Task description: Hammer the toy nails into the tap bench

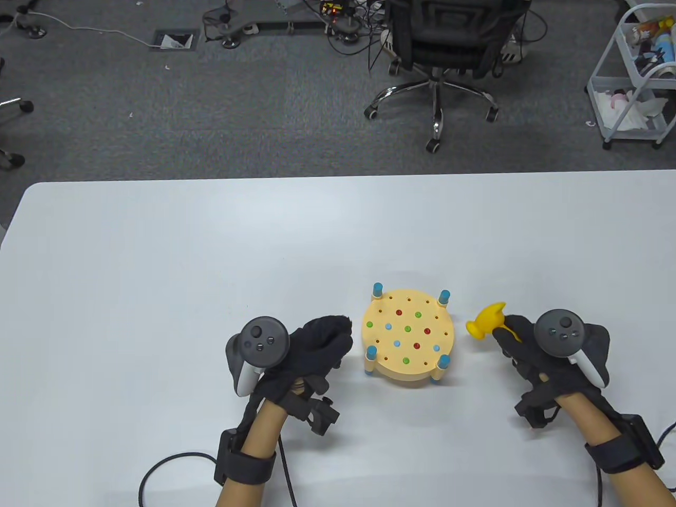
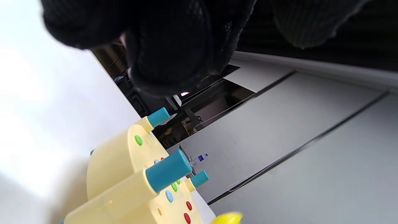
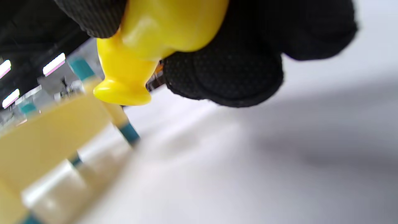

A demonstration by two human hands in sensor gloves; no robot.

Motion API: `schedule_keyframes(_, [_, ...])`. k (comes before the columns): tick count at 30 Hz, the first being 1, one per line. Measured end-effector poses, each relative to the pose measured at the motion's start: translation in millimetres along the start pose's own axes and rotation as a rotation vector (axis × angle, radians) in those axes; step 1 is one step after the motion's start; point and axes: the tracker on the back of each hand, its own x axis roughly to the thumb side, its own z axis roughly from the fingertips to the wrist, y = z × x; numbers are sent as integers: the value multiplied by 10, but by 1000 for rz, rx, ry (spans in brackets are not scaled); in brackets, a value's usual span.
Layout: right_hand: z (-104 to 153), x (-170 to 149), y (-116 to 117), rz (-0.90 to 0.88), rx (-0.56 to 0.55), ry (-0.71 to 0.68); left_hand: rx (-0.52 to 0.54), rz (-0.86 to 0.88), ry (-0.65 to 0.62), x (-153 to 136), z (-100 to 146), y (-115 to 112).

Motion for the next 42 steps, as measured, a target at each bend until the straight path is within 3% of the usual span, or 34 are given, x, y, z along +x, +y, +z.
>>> schedule_keyframes(3, [-38,-28,192,46,149,-40,-12,29,42,-128,-24,-1])
schedule_keyframes(6, [-19,67,218,87,116,-55,-35,38,58,-184,-36,-29])
schedule_keyframes(10, [101,196,300,330,-14,-109,-56,69,38,-189,-45,-51])
schedule_keyframes(13, [169,312,399,564,-54,-149,-125,273,-38,-215,-67,-59])
schedule_keyframes(17, [161,338,421,557,-30,-160,-208,578,-89,-254,-85,-72])
schedule_keyframes(21, [157,217,253,459,-47,-131,-280,621,-86,-307,-101,-82])
schedule_keyframes(23, [163,135,92,399,-72,-102,-241,567,-61,-321,-94,-61])
schedule_keyframes(28, [156,-101,-281,172,-209,-33,-5,307,-7,-277,-23,135])
schedule_keyframes(35, [114,-188,-286,196,-303,-56,193,-128,12,-170,55,270])
schedule_keyframes(42, [129,-159,-215,314,-309,-63,219,-638,64,-156,50,163])
